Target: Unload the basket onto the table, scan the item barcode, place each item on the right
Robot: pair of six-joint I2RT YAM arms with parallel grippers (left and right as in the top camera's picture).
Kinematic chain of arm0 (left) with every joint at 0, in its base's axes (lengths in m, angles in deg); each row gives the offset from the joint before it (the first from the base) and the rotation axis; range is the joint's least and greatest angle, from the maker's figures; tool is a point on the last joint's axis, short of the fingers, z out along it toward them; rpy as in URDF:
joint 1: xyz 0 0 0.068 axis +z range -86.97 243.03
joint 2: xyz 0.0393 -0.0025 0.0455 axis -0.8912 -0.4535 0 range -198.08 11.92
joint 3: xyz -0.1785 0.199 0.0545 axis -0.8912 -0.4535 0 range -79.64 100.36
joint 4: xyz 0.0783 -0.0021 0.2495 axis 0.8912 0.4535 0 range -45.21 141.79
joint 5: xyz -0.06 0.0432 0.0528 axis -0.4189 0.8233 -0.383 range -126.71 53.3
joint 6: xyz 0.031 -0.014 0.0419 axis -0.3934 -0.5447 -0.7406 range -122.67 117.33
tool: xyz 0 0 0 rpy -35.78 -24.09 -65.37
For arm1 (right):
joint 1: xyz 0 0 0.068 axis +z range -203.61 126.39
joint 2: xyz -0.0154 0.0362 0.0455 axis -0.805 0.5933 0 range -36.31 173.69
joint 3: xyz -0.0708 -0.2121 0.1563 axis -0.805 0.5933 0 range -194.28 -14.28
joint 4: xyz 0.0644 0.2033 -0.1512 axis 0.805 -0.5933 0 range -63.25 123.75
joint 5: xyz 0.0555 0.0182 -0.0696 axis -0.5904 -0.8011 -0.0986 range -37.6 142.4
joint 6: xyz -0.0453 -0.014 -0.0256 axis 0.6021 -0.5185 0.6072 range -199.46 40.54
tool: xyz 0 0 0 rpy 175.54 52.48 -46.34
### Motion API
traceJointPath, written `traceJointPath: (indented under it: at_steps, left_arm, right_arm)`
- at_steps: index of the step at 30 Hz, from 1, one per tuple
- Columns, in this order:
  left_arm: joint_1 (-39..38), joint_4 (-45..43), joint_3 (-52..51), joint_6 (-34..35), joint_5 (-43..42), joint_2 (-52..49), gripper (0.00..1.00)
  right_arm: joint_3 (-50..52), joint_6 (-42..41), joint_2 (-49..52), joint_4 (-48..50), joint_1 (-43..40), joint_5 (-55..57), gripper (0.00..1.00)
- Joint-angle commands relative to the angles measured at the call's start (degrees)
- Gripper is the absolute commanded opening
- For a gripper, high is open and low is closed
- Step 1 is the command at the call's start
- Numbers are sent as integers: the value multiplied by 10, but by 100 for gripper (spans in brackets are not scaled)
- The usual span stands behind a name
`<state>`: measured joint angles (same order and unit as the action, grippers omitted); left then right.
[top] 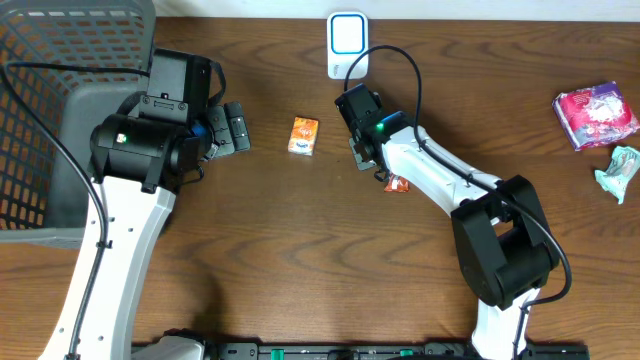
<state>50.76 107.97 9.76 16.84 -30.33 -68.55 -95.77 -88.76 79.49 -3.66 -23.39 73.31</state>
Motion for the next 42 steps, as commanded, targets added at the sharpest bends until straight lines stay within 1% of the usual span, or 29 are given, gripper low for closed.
traceJointPath:
  at_steps: [1, 6, 10, 18, 20, 23, 24, 25, 27, 29, 30, 32, 33, 34, 37, 39, 41, 42]
  left_arm:
    - [1, 2, 8, 3, 5, 0, 98]
    - [1, 2, 8, 3, 5, 0, 98]
    - [1, 2, 8, 3, 5, 0, 98]
    - [1, 2, 8, 3, 5, 0, 98]
    - [1, 2, 8, 3, 5, 0, 98]
    - [1, 2, 8, 3, 5, 0, 98]
    - [1, 2, 8, 3, 5, 0, 98]
    - [1, 2, 8, 3, 5, 0, 98]
    - [1, 2, 8, 3, 5, 0, 98]
    - [1, 2, 8, 3, 5, 0, 98]
    - [1, 2, 8, 3, 5, 0, 98]
    - [1, 2, 8, 3, 5, 0, 98]
    - [1, 2, 8, 3, 5, 0, 98]
    - [1, 2, 8, 3, 5, 0, 98]
    - [1, 2, 8, 3, 5, 0, 98]
    - [1, 2, 8, 3, 5, 0, 98]
    - [1, 2, 8, 3, 5, 0, 98]
    - [1, 2, 8, 3, 5, 0, 98]
  right_arm:
    - [-7, 21, 26, 2, 0, 5, 58]
    - [-5, 21, 46, -2, -5, 43, 58]
    - [-1, 21, 62, -12, -14, 40, 59]
    - [7, 21, 83, -32, -44, 40, 56]
    - [7, 21, 83, -33, -55, 20, 56]
    - [7, 21, 83, -33, -70, -41, 53]
    - [7, 21, 84, -33, -75, -64, 49]
    - [7, 21, 84, -33, -78, -77, 48]
    - [7, 21, 84, -33, -79, -79, 43]
    - [7, 21, 84, -33, -79, -65, 43]
    - [7, 21, 84, -33, -78, -50, 44]
    - [5, 11, 84, -34, -77, 15, 64]
    - [3, 10, 84, -37, -76, 41, 65]
    - [-5, 10, 84, -47, -73, 103, 64]
    - [-16, 10, 84, -58, -62, 184, 64]
    - [-17, 13, 84, -59, -53, 200, 61]
    - [-16, 11, 84, -65, -41, 199, 56]
    - [-15, 4, 84, -66, -36, 199, 56]
